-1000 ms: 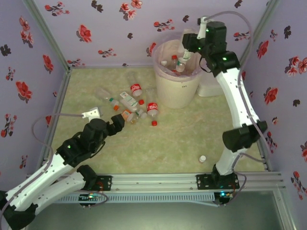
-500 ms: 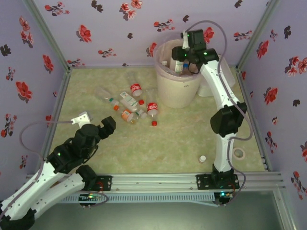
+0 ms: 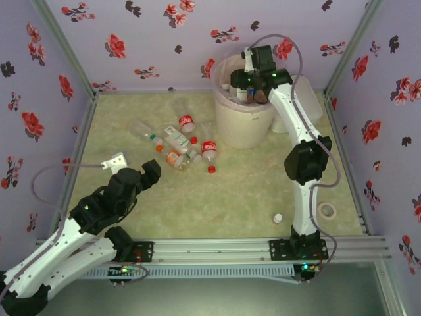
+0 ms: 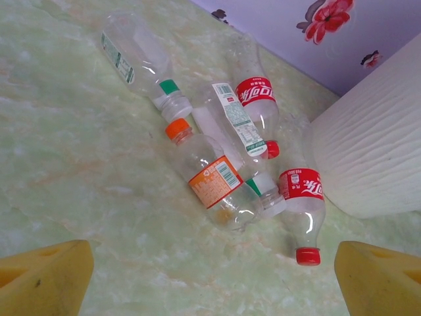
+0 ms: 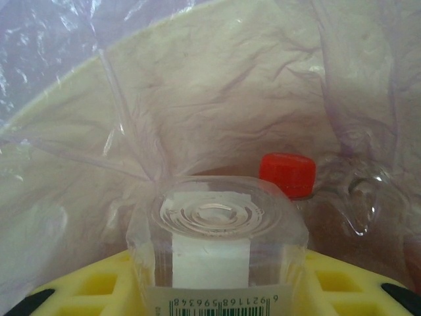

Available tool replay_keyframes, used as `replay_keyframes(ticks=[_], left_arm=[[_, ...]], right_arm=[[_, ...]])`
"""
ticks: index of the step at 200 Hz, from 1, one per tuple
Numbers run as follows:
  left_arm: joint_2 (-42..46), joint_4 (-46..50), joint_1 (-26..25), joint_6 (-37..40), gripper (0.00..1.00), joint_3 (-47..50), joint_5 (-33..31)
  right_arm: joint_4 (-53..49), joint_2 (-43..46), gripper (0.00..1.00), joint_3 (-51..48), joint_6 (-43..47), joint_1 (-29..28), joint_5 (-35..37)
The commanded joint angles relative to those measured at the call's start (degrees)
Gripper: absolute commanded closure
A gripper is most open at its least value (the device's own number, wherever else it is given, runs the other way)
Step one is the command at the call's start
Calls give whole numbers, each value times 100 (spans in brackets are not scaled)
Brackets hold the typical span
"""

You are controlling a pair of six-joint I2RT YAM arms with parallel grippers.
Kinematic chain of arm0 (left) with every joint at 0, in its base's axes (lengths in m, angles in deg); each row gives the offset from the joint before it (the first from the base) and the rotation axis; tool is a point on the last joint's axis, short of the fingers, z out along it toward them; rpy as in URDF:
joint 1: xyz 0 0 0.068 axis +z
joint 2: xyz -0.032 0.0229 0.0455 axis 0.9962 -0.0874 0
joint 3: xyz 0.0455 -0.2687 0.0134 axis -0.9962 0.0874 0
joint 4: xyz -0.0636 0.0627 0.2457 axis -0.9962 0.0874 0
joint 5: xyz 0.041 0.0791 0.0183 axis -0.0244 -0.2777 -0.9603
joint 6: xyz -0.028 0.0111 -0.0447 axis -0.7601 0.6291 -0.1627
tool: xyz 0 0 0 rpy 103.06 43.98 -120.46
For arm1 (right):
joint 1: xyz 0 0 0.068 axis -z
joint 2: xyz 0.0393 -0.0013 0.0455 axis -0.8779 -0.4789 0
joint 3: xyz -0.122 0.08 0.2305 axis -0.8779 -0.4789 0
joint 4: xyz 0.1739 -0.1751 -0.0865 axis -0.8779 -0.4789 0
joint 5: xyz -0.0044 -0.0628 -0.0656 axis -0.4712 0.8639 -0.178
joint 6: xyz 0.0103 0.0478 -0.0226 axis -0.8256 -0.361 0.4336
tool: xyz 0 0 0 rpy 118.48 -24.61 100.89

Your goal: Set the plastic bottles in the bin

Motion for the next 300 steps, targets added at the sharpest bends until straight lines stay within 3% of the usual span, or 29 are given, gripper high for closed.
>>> replay_keyframes(ticks=[1,25,80,127,159,184,212,233,273,300], left_arm=[[-95,-12,49,83,4,47,-49],[-190,45,86,72,3,41,-39],[-489,-151,165,95,0,10,118],[-764,-353,392,313,0,-79,432],[-1272,-873,1201,570,0,-213,1053],[-2055,-1728,2234,694,0,-231,2242],[-3139,-2239,2848,758,0,-677,2473],[-3911,-2423,3098,723,1,-1062,2536],[-5070,-3031,3375,287,18,-1298,2736],[-5634,-3511,3426,86,23,-1365,2929]], right_arm=[[-23,-44,60,-1077,-213,100,353],[746,676,40,-1710,-377,134,446],[95,1413,1,-1136,17,191,504],[-127,2453,0,-1309,386,301,822],[-271,3248,0,-1669,424,542,849],[-107,4183,0,-2654,181,744,993],[648,5343,0,-4190,-552,994,234],[801,5977,0,-4921,-902,1037,74],[916,6931,1,-6131,-1182,1063,277],[597,7175,0,-6368,-1119,1079,325]])
